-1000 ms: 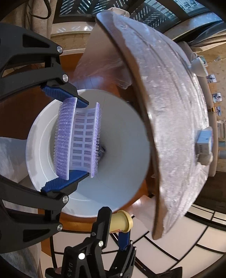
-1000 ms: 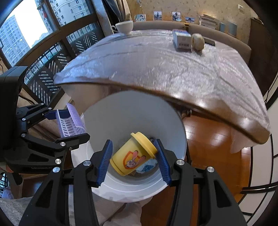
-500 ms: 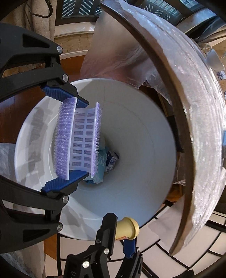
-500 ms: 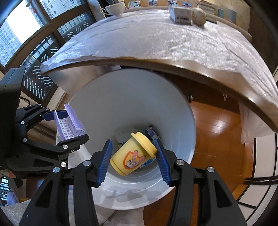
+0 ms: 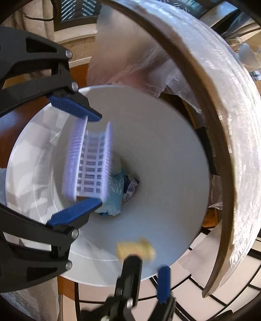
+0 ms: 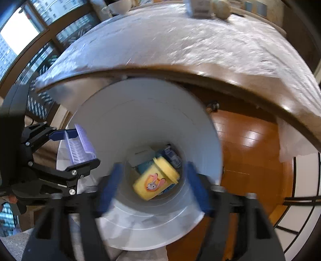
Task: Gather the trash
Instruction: 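Carry the purple rack and yellow cup over the white bin and release both, then move both tools back over the table toward the medicine box and white bundle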
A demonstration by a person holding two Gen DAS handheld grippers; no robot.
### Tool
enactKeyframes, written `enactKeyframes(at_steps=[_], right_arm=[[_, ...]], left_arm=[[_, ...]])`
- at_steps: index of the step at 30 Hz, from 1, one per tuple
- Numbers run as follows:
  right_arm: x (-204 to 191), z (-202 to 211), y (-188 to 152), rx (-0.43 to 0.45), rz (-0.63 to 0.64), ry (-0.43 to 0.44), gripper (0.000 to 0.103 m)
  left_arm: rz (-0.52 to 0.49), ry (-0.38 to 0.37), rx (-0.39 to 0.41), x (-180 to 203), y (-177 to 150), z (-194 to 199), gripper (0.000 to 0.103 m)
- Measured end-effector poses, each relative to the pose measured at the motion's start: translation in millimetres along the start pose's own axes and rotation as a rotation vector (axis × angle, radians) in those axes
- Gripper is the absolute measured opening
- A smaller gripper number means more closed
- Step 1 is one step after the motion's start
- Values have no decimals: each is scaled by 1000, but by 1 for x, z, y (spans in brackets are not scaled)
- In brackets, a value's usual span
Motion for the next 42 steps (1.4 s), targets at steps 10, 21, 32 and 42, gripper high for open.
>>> enactKeyframes(at_steps=[10, 21, 32, 42], right_arm=[[25, 77, 42, 190, -113, -30, 81], [76, 110, 124, 359, -157, -185, 84], [113, 72, 198, 333, -179, -257, 79], [143, 23, 249, 291, -189, -210, 55]], left_arm=[[46, -97, 127, -9, 26, 69, 84], [26, -41, 385, -27, 140, 138, 100], [-249, -102, 425, -21, 248, 99, 100], [-431, -146, 409, -2, 304, 45, 100]])
Point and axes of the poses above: each gripper's, at about its wrist camera, not at the fingertips, and z roughly against the way its jaws point, x to its right, y to its top, the point moved 6 cm from there along -z, roughly the way its jaws point, and after that the axes turned 5 degrees about z, right-handed, at the moved point
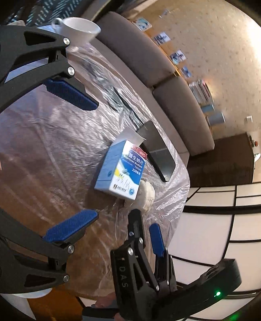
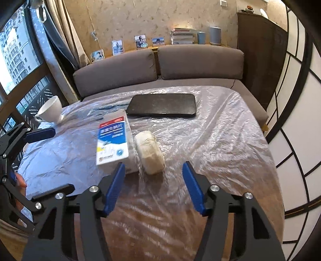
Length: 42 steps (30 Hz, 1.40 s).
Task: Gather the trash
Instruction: 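Move both tools back over the table toward the medicine box and white bundle, then grasp the white medicine box with the left tool while the right tool grasps the white bundle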
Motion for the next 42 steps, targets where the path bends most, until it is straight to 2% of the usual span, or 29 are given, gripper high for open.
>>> enactKeyframes(at_steps=[9, 14, 18, 23, 28, 30, 31, 32, 34, 42], right_arm=[[5, -35, 14, -19, -20, -4, 54], [5, -41, 21, -15, -30, 1, 54], [11, -40, 20, -5, -52, -12, 54], [23, -39, 19, 1, -104, -6, 54], [19, -43, 16, 1, -99, -9, 54], [17, -44, 15, 3, -109, 5, 53], [17, -43, 15, 11, -113, 10, 47], [16, -43, 14, 12, -113, 14, 44], [14, -42, 13, 9, -110, 21, 44], [7, -48, 6, -13, -140, 84, 46]], left_arm=[[-55, -35, -29, 1, 13, -44, 100], [20, -59, -53, -10, 17, -61, 100], [39, -64, -47, -14, 24, -70, 100], [50, -50, -35, -9, 33, -78, 100], [22, 28, -18, -7, 34, -86, 100], [9, 43, -20, -6, 33, -88, 97], [8, 40, -27, -6, 33, -90, 90], [13, 37, -44, -6, 31, -92, 85], [35, 31, -46, -8, 30, -92, 84], [121, 46, -63, -19, 24, -88, 83]])
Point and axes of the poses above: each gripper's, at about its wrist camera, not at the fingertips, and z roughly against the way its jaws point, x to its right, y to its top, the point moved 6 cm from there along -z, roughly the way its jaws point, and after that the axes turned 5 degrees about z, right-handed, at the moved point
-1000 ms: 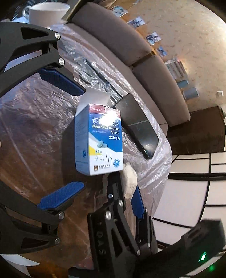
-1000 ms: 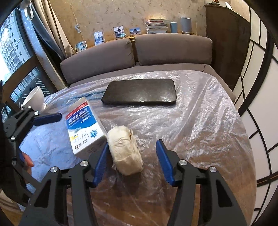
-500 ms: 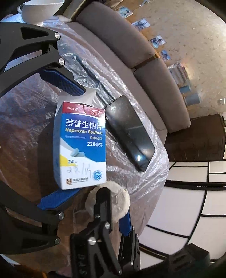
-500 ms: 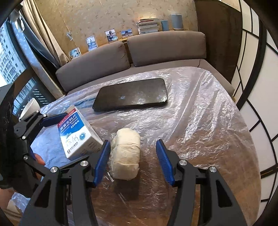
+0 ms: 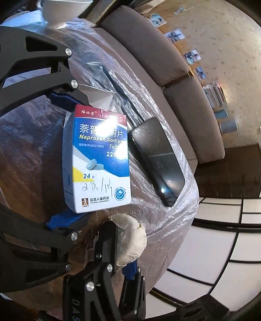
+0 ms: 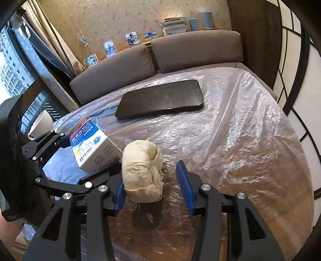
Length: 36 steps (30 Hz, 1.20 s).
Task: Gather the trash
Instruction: 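Grasp the white medicine box with the left tool while the right tool grasps the white bundle, then carry the medicine box and white bundle over the white bin and release both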
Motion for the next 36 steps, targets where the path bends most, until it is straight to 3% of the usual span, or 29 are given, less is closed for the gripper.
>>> enactKeyframes(at_steps=[3, 6, 11, 24, 36], right_arm=[[-2, 1, 0, -4, -9, 19, 45], [-4, 4, -1, -1, -5, 26, 31], [-5, 9, -6, -6, -13, 56, 26], [-24, 36, -28, 2, 11, 106, 23], [-53, 85, -75, -27, 77, 140, 23]], left_arm=[[22, 41, 1, -4, -3, 3, 83], [72, 29, -8, -8, -7, 8, 83], [98, 33, -9, -10, -15, 17, 83], [164, 31, -20, -9, -42, 49, 83], [196, 42, -9, 15, -81, 103, 83]])
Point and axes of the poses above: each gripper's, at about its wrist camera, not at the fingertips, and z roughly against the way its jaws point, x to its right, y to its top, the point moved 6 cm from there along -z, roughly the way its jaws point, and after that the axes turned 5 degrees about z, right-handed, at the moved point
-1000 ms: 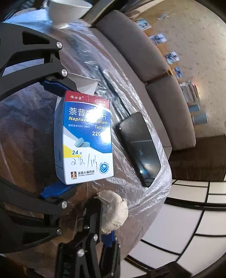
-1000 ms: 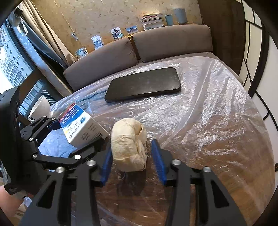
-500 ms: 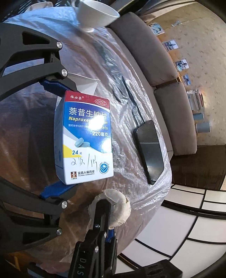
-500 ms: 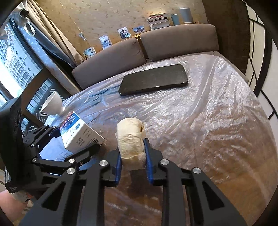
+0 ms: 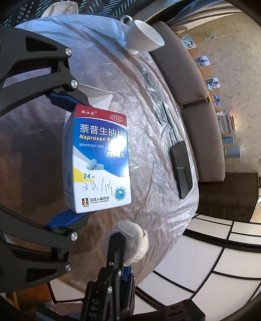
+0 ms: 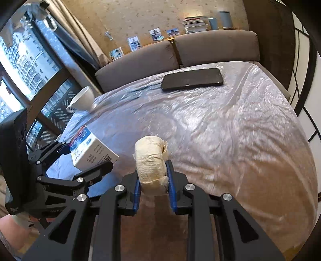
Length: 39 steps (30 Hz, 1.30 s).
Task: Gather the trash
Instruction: 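Carry the medicine box and white bundle over the white bin and release both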
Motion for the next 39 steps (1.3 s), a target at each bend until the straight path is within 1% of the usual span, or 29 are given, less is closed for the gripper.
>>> enactKeyframes(at_steps=[6, 13, 25, 34, 39], right_arm=[[-20, 24, -31, -25, 18, 43, 23], [-42, 48, -66, -70, 70, 81, 23], [-66, 73, -120, -156, 161, 146, 23], [-79, 73, -164, -255, 213, 190, 23], [-79, 68, -182, -301, 235, 183, 23]], left_arm=[[15, 21, 1, 8, -30, 32, 83], [4, 73, -4, 17, -67, 62, 83], [44, 112, -70, 35, -129, 97, 83], [78, 100, -139, 50, -171, 104, 83], [93, 97, -192, 56, -192, 96, 83]])
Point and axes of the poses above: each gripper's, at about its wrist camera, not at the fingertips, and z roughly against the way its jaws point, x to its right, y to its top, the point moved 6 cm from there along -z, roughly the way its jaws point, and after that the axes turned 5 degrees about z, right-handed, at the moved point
